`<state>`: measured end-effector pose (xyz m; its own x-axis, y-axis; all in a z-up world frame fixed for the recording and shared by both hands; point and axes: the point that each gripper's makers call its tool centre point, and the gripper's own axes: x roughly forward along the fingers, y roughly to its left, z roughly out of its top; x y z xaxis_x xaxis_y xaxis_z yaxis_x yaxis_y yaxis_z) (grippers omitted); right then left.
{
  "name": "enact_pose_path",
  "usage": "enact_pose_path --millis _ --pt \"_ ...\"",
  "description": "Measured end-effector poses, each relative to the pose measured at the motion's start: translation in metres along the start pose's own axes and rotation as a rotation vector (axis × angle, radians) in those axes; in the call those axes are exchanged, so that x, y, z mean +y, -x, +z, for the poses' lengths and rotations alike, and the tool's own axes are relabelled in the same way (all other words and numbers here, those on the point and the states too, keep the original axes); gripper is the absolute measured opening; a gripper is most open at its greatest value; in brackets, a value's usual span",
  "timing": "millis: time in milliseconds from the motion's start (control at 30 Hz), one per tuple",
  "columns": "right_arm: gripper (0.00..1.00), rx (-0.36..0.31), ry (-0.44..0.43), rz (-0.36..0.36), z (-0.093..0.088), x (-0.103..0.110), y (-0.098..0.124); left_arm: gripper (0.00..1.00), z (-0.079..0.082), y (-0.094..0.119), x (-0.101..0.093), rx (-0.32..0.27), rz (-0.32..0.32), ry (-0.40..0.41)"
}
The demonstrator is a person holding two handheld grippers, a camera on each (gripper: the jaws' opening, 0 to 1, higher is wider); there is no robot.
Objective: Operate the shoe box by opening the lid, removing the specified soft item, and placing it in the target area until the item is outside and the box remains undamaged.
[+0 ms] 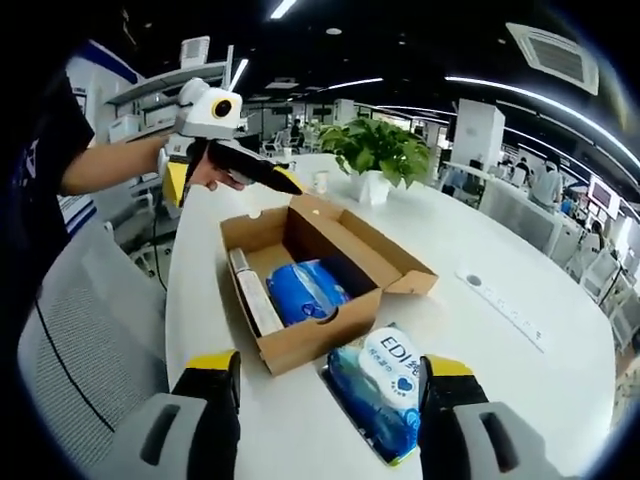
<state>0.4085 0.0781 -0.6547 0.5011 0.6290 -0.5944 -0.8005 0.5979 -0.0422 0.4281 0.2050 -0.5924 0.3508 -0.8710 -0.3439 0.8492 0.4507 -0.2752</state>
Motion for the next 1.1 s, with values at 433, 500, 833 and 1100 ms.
enact_pose_path --millis 433,500,833,1100 --pt "0.65 0.009 0.093 0.002 0.009 0.011 -0.006 0.99 0.005 0.035 -0.01 -0.058 0.015 0.02" --pt "0.65 0.006 0.102 0.001 0.011 0.013 -0.006 0.99 0.007 0.038 -0.012 -0.065 0.015 0.019" --pt "0.62 -0.001 0.141 0.013 0.019 0.02 -0.013 0.99 0.005 0.055 -0.014 -0.081 0.044 0.024" --pt "0.61 0.003 0.181 0.029 0.026 0.024 -0.023 0.99 0.003 0.07 -0.015 -0.097 0.072 0.026"
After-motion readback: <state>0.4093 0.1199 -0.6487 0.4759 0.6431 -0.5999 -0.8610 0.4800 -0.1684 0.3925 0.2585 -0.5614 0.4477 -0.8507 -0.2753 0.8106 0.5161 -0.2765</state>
